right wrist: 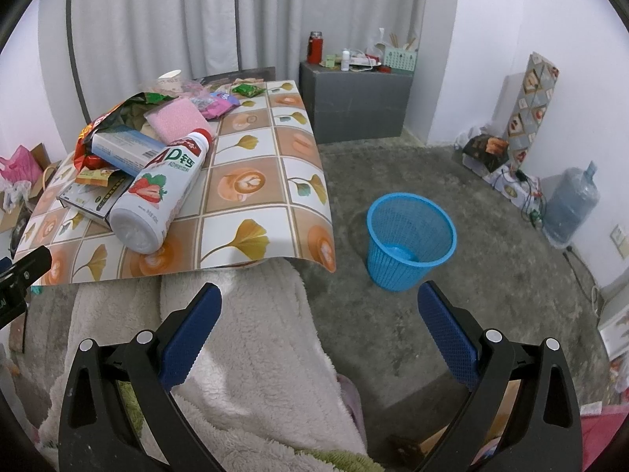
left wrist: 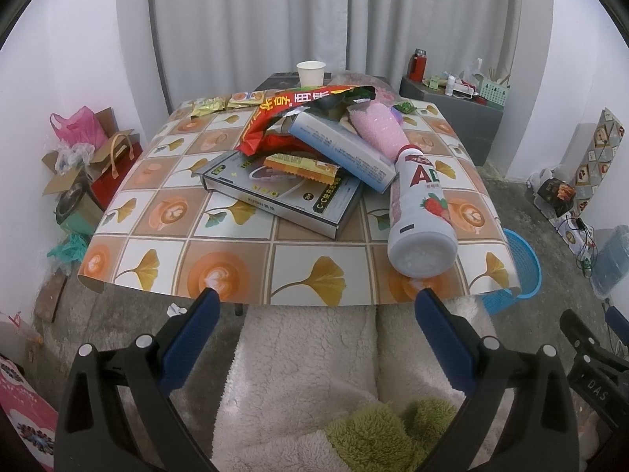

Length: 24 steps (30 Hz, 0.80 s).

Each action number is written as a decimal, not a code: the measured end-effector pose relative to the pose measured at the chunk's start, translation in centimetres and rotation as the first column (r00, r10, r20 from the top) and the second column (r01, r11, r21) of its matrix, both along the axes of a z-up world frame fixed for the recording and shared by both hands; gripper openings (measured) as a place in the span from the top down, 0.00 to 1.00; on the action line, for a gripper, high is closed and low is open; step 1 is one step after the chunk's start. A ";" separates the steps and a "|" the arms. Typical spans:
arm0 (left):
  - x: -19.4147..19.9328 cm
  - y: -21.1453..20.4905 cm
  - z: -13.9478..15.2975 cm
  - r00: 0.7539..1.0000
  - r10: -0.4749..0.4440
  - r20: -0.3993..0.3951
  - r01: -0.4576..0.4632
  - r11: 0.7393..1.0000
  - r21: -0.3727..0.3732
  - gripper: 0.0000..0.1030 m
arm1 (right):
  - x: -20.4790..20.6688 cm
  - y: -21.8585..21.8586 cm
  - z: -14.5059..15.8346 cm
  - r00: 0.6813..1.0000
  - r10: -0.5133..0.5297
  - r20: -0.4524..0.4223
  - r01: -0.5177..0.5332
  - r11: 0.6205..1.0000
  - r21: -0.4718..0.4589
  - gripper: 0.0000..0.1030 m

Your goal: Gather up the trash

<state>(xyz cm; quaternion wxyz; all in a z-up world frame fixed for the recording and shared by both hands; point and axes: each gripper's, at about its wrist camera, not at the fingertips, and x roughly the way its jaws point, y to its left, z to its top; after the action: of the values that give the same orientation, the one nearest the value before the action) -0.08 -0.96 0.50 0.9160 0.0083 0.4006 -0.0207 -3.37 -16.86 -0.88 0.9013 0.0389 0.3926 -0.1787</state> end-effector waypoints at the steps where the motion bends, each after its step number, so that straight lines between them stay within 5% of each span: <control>1: 0.0 0.1 0.0 1.000 0.001 0.000 -0.001 1.000 0.000 0.06 | 0.0 0.0 0.0 1.000 0.001 0.001 -0.001 1.000 -0.001 0.07; 12: 1.3 2.1 -0.3 0.999 0.034 0.025 -0.034 0.999 -0.014 0.06 | 1.8 -0.2 1.3 0.999 0.034 0.042 -0.033 0.999 -0.016 0.07; 24: 6.6 3.4 3.0 0.972 -0.031 0.234 0.028 0.999 0.019 0.06 | 7.1 -1.9 2.5 0.988 0.087 0.130 -0.088 0.996 0.002 0.07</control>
<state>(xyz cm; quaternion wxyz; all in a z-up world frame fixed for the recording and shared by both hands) 6.54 2.39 3.54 0.9563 0.0236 0.2897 -0.0302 3.73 -18.80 1.67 0.9318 0.0366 0.3350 -0.1348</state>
